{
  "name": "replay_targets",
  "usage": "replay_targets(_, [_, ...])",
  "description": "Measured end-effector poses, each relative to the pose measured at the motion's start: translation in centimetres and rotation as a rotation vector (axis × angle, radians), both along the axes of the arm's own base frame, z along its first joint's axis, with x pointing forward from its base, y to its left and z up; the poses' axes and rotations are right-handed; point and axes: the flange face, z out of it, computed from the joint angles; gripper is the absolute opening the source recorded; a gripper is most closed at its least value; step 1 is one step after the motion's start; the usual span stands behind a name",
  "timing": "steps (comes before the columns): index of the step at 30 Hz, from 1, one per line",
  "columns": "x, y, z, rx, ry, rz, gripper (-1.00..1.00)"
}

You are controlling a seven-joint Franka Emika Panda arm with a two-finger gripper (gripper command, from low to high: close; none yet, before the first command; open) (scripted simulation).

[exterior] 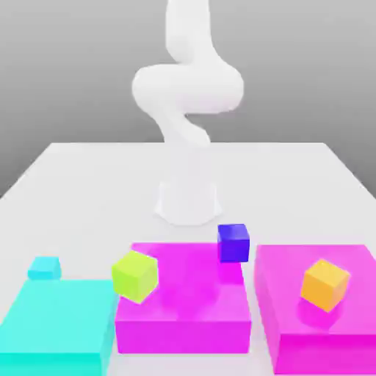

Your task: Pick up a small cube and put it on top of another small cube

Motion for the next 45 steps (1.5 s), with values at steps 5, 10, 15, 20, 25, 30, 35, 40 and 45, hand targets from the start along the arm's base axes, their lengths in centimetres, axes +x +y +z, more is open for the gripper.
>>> replay_targets(5, [4.1,-7.3,-10.2,-0.082,0.176,-0.042,0.0])
replay_targets(10, [4.2,-14.8,-20.8,-0.108,0.349,-0.061,0.0])
replay_targets(15, [0.8,-21.2,-31.2,-0.08,0.511,-0.058,0.0])
replay_targets(20, [-5.6,-25.7,-41.0,-0.001,0.646,-0.046,0.0])
replay_targets(25, [-10.1,-26.6,-48.5,0.069,0.714,-0.014,0.0])
replay_targets(30, [-10.5,-26.6,-53.5,0.071,0.719,-0.012,-1.0])
replay_targets(35, [-10.5,-26.5,-53.5,0.073,0.72,-0.011,-1.0])
replay_targets(40, [-10.4,-26.6,-51.0,0.075,0.719,-0.011,-1.0])
replay_targets(45, [-8.8,-25.6,-47.2,0.061,0.739,0.024,-1.0])
